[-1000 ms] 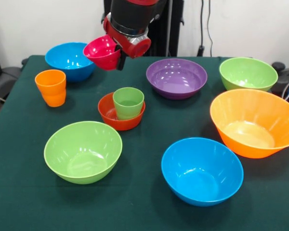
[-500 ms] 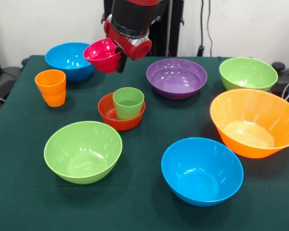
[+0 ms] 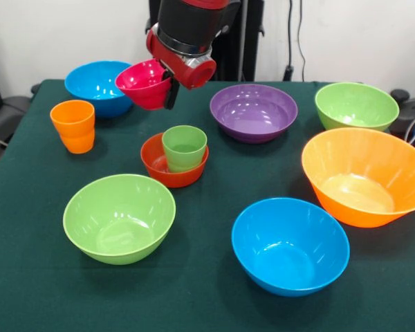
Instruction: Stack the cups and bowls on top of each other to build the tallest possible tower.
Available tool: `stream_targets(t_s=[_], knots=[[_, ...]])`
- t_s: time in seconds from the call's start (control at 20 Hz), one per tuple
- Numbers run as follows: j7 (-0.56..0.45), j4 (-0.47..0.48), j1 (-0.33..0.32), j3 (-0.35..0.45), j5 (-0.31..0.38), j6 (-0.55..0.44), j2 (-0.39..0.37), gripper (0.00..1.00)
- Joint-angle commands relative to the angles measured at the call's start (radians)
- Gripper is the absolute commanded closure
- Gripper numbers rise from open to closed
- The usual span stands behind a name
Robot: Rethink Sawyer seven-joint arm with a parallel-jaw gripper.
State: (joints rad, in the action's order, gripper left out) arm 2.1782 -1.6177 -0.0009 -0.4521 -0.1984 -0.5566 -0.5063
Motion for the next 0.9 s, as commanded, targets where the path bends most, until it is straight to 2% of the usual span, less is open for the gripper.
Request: stream_targets(t_s=[0.05,0.45,0.9], knots=[[0.016,0.017,-0.018,0.143,0.048,0.041,0.021,1.00],[0.086,0.031,0.011,0.138,0.008,0.026,0.037,1.00],[0.118,0.023,0.030,0.141,-0.011,0.041,0.038,1.00]])
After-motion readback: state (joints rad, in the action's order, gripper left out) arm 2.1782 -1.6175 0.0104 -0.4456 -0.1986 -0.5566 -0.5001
